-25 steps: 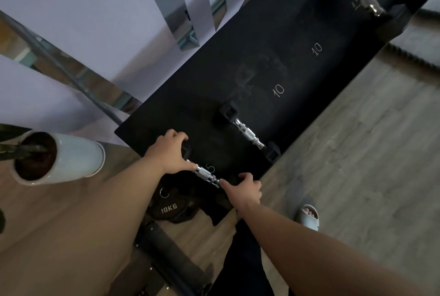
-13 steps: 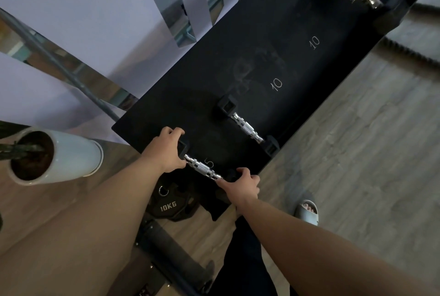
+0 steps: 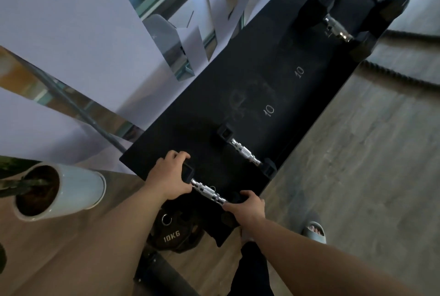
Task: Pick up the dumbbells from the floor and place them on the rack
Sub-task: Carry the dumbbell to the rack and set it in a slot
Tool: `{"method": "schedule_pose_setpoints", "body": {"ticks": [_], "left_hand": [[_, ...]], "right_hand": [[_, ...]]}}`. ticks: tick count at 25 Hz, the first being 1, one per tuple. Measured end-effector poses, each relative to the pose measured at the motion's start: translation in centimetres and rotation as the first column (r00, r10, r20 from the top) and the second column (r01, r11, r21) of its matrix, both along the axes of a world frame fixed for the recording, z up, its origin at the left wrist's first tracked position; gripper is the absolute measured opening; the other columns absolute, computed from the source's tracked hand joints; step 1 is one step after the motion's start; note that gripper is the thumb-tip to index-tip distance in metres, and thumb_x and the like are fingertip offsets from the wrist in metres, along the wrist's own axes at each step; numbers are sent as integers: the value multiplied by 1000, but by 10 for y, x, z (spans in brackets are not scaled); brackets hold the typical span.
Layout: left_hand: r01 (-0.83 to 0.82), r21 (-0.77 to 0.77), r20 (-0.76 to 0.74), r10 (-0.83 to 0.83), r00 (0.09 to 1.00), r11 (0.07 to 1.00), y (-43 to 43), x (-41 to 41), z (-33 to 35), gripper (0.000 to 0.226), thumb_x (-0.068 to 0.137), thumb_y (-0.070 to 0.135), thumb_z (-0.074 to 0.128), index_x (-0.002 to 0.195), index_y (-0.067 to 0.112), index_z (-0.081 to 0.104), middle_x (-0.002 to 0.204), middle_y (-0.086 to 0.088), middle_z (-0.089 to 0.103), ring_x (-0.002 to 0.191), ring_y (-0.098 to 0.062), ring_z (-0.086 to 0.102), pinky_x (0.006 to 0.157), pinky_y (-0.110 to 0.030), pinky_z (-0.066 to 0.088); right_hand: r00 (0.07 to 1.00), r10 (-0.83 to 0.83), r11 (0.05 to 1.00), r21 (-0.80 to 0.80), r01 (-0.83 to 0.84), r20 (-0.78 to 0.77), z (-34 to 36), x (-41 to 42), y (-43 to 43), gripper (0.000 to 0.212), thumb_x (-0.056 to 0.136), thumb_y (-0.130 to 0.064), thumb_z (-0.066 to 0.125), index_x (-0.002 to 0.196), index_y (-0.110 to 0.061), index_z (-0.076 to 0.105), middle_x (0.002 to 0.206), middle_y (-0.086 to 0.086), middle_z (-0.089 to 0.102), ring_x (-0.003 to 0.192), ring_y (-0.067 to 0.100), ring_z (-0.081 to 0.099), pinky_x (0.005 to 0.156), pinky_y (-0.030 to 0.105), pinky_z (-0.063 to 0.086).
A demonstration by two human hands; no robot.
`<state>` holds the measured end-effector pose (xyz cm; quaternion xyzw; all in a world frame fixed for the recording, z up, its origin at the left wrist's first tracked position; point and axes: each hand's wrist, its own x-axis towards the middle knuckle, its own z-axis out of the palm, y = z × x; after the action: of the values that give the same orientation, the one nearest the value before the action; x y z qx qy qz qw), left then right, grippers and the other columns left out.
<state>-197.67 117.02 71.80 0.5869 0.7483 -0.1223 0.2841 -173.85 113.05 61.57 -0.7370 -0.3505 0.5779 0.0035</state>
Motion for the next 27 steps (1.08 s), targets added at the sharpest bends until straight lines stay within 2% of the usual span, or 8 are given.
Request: {"method": "schedule_pose_setpoints", "body": {"ticks": [2, 4, 9, 12, 16, 21, 24, 27], "left_hand": [[48, 28, 19, -49, 999, 998, 14, 5, 18, 87, 67, 46, 84, 141, 36, 40, 138, 3, 45, 112, -23, 51, 90, -41, 54], [88, 66, 28, -90, 996, 994, 33, 12, 37, 89, 67, 47, 84, 143, 34, 39, 139, 2, 46, 113, -24, 52, 92, -43, 54], [154, 159, -4, -155, 988, 975, 93, 39, 72, 93, 67, 47, 83, 147, 29, 38, 141, 0, 48, 116, -26, 53, 95, -44, 52], [195, 203, -18, -195, 981, 960, 140, 64, 81, 93, 66, 49, 82, 146, 28, 39, 141, -1, 50, 118, -27, 54, 95, -44, 52], [226, 225, -44, -222, 974, 948, 207, 102, 74, 92, 66, 49, 84, 144, 27, 41, 140, -3, 52, 118, -29, 56, 91, -42, 51], [239, 242, -24, -240, 970, 940, 288, 146, 59, 89, 67, 47, 86, 142, 26, 43, 138, -5, 54, 112, -30, 58, 88, -44, 55], [247, 241, -24, -249, 968, 938, 340, 169, 47, 89, 66, 46, 87, 142, 27, 43, 135, -4, 55, 110, -29, 58, 86, -43, 55], [269, 238, -41, -267, 963, 933, 384, 188, 36, 89, 66, 48, 86, 141, 28, 43, 134, -2, 55, 109, -27, 58, 81, -40, 53]], "right_hand": [[999, -40, 998, 39, 41, -13, 16, 6, 6, 90, 60, -47, 94, 140, -28, 58, 127, -1, 40, 99, 19, 60, 92, 36, 61], [996, -84, 993, 85, 85, -9, 35, 14, 19, 89, 59, -46, 95, 139, -26, 60, 125, -2, 41, 102, 21, 64, 92, 39, 62], [987, -158, 965, 206, 161, -29, 71, 35, 73, 89, 57, -43, 95, 137, -22, 64, 137, 8, 56, 105, 21, 68, 96, 36, 60], [983, -183, 948, 259, 182, -24, 80, 59, 118, 88, 60, -44, 96, 139, -21, 64, 140, 9, 57, 110, 21, 66, 101, 33, 57], [977, -210, 938, 278, 207, -19, 74, 96, 181, 88, 63, -43, 96, 141, -20, 63, 143, 9, 57, 120, 24, 65, 101, 31, 54], [973, -229, 933, 280, 225, -18, 60, 142, 264, 88, 63, -40, 97, 141, -19, 62, 143, 10, 56, 119, 27, 66, 102, 40, 58], [970, -243, 933, 270, 237, -14, 48, 164, 312, 89, 64, -41, 97, 142, -19, 61, 143, 10, 54, 117, 28, 66, 95, 41, 61], [971, -241, 935, 268, 232, 2, 37, 182, 350, 90, 64, -40, 96, 143, -18, 60, 144, 10, 53, 119, 29, 64, 98, 43, 60]]}}
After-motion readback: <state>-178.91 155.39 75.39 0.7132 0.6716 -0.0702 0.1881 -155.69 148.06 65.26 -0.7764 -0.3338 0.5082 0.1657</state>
